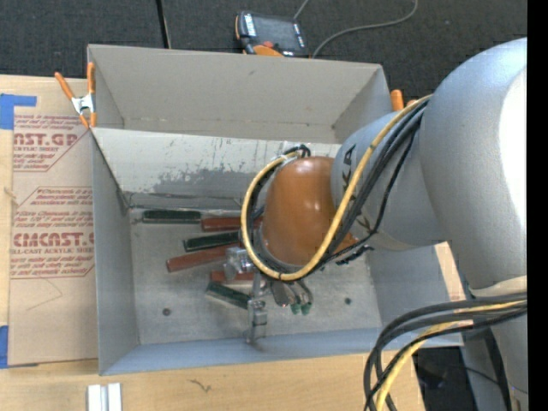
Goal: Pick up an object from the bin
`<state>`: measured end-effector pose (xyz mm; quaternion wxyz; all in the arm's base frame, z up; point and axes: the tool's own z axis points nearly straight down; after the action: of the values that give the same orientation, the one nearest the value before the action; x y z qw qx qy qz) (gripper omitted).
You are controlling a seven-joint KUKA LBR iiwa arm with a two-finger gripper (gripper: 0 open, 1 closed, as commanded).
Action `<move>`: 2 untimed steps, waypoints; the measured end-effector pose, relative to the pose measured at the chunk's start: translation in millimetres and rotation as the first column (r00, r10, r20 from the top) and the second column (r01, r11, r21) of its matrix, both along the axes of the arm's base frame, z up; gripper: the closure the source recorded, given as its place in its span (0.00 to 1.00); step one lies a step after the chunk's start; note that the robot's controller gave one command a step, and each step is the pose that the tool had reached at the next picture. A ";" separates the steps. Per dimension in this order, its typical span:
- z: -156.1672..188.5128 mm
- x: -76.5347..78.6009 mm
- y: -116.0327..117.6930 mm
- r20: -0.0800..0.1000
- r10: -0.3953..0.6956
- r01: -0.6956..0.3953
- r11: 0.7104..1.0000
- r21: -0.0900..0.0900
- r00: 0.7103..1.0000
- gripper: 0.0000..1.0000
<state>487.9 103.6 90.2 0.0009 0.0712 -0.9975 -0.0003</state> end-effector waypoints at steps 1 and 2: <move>-20.3 3.9 14.2 0.003 -0.364 0.364 0.931 0.002 0.931 0.00; -17.2 6.0 13.3 0.008 -0.364 0.364 0.931 0.003 0.931 1.00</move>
Offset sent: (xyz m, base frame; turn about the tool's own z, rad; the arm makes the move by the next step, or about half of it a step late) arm 0.0035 0.0131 -0.0202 0.3721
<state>494.0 116.9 73.1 -0.0034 -0.1146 -0.9934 -0.0010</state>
